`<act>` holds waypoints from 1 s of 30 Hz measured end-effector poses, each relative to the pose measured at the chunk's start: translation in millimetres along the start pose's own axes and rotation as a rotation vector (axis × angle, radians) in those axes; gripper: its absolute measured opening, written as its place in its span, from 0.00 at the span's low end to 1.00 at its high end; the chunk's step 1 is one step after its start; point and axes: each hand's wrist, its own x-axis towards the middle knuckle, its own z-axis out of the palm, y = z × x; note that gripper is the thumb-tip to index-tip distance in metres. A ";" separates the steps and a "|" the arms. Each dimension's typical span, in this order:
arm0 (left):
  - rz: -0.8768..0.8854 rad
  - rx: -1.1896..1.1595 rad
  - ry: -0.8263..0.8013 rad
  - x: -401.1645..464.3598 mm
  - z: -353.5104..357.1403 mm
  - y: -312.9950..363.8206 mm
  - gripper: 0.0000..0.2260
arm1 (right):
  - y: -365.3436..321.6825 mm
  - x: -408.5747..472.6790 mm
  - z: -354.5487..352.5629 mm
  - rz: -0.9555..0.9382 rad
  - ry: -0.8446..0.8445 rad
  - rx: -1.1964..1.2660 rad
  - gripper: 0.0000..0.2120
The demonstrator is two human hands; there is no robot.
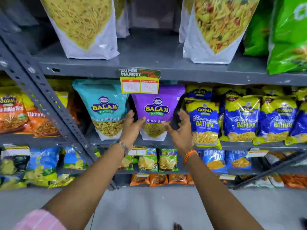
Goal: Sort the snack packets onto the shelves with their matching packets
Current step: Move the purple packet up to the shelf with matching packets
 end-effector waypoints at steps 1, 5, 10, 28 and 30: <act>-0.006 -0.051 -0.014 8.7 4.6 0.3 0.29 | 6.4 9.9 1.8 0.056 -0.069 0.039 0.43; 0.059 -0.074 -0.045 32.6 13.5 -2.3 0.23 | 28.0 43.5 6.9 0.052 -0.298 0.103 0.50; 0.125 -0.046 -0.015 45.5 11.4 -11.2 0.23 | 39.8 51.3 18.9 0.103 -0.409 0.158 0.44; 0.284 -0.017 -0.002 -43.7 4.4 -27.8 0.28 | 4.8 -23.9 -23.4 0.178 -0.447 0.125 0.34; 0.297 -0.027 0.006 -62.6 2.0 -25.7 0.29 | -4.4 -40.1 -30.3 0.176 -0.454 0.130 0.34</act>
